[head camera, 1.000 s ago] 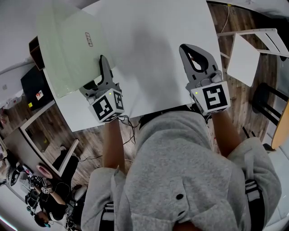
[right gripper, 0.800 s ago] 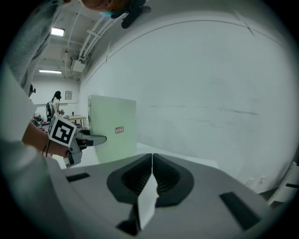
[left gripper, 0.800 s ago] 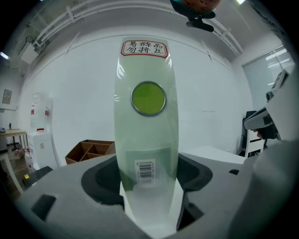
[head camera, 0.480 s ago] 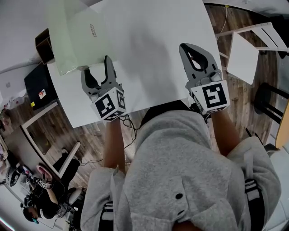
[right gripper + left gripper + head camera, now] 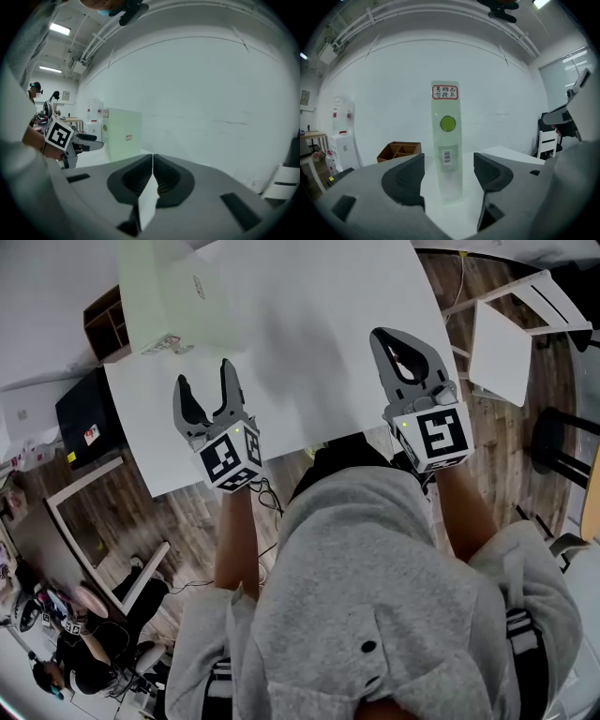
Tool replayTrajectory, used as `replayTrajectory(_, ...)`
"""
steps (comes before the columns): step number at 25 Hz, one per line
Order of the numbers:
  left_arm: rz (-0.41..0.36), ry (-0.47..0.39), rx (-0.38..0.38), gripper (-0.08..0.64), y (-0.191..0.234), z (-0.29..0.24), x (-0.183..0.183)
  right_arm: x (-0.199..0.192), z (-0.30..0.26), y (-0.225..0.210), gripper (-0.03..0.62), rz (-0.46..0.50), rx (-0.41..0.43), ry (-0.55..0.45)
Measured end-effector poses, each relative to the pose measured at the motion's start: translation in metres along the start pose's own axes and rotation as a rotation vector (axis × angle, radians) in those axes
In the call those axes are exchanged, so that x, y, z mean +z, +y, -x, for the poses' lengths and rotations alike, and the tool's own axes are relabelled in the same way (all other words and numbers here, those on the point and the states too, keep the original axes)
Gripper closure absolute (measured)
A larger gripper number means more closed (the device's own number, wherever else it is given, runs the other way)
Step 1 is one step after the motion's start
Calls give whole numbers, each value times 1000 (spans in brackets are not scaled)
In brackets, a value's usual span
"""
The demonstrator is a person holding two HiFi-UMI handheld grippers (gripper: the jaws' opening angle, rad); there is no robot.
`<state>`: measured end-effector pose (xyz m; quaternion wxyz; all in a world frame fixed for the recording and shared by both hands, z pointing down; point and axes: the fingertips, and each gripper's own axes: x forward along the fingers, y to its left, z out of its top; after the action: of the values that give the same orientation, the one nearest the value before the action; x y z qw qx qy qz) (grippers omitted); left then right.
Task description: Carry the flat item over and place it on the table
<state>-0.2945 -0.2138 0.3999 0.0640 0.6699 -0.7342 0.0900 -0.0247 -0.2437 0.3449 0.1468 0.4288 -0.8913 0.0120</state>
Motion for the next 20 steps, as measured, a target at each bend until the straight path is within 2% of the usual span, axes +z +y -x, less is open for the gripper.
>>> replayTrajectory(8, -38, -1, -27, 252, -4, 40, 5, 10, 38, 3, 565, -17, -69, -39)
replayTrajectory(10, -50, -10, -22, 303, -4, 53, 8, 11, 49, 4, 565, -18, -85, -43)
replayTrajectory(14, -96, -36, 5, 476, -7, 79, 16, 12, 73, 8, 565, -15, -109, -56)
replayTrajectory(20, -121, -30, -7, 534, -21, 113, 18, 9, 106, 15, 565, 3, -126, -59)
